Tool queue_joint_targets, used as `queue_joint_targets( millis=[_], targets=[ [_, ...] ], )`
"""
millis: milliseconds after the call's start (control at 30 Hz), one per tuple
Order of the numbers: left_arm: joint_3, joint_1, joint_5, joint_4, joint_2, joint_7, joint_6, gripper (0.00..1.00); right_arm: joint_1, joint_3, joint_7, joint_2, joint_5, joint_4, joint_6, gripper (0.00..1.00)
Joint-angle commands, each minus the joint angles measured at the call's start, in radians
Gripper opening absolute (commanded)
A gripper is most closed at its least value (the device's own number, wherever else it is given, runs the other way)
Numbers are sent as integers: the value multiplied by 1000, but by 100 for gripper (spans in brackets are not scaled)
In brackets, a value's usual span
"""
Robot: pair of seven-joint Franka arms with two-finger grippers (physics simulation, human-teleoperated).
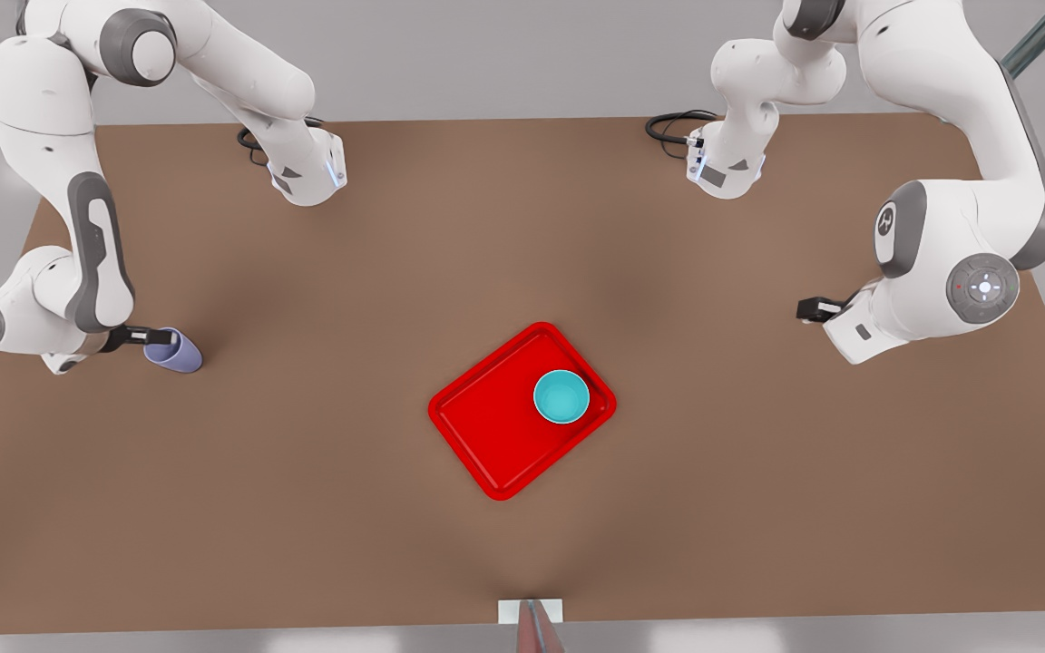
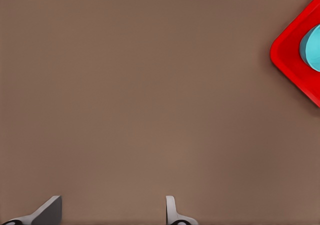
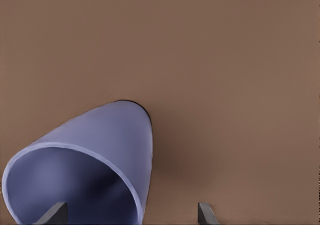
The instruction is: Place the bowl on the tray with the left arm and the cup on the tray with the right arm
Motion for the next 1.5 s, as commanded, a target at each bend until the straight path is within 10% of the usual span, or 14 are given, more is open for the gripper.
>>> queue_joint_targets(
  millis=[0, 667, 1100, 1467],
  targets=[
    [0, 0, 0, -1, 0, 0, 1, 100, 0, 0, 0, 5, 0, 0, 0, 29],
    [2, 0, 2, 5, -2, 2, 0, 100, 31, 9, 11, 19, -6, 86, -14, 21],
    [2, 0, 2, 3, 0, 2, 0, 100, 449, 51, 321, 279, 70, 742, -408, 21],
    [5, 0, 2, 3, 0, 2, 1, 100, 732, 178, 531, 525, 67, 1108, -270, 21]
  ],
)
